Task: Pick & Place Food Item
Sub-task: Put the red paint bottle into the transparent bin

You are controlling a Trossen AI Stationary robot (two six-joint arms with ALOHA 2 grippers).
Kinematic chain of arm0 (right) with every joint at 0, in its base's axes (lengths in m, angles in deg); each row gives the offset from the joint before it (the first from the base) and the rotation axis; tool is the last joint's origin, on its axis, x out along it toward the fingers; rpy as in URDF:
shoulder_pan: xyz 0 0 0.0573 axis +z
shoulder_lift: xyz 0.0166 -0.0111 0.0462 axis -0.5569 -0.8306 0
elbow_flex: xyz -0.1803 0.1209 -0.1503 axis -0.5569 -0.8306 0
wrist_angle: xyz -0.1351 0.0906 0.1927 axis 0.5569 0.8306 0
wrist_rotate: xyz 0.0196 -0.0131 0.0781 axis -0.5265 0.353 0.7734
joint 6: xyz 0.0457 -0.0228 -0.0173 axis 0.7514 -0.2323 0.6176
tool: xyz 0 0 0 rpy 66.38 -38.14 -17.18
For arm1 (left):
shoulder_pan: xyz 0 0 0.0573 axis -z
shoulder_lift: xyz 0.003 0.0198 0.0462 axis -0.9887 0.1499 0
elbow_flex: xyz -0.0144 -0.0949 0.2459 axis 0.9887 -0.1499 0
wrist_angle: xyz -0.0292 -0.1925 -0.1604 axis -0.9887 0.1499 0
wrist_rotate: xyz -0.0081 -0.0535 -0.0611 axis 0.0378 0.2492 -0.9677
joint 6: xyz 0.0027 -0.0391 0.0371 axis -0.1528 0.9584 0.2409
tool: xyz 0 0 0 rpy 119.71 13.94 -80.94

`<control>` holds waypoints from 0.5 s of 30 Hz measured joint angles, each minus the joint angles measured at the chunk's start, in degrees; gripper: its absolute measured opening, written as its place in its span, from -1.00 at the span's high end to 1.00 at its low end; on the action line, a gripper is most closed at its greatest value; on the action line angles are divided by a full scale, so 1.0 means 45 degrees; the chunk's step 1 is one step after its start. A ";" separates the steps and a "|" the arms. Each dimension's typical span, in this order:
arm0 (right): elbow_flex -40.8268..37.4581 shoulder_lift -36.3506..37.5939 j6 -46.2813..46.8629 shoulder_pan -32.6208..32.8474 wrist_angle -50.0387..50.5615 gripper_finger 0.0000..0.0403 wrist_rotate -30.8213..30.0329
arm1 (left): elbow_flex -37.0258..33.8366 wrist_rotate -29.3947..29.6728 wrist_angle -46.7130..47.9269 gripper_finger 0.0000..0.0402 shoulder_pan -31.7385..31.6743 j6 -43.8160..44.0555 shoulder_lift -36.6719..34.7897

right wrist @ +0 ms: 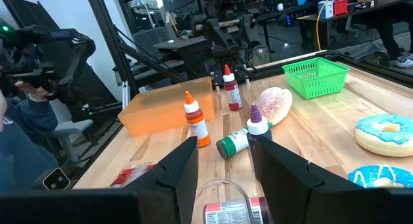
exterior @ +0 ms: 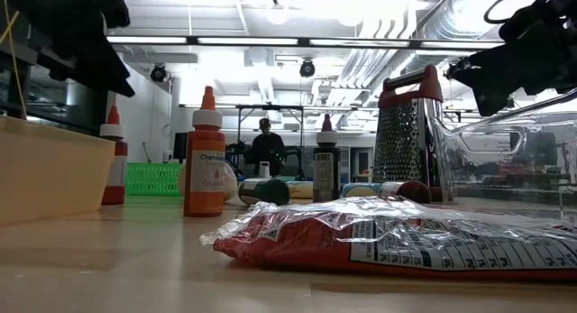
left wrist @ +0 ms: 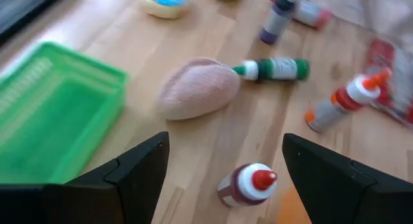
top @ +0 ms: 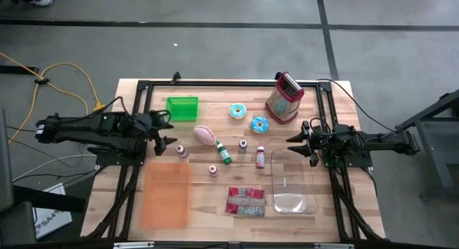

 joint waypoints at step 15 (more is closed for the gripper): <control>0.0005 0.0000 0.0003 -0.0002 0.0000 0.30 0.0005 | -0.0676 -0.1397 -0.2384 -0.46 -0.1275 -0.2938 -0.0770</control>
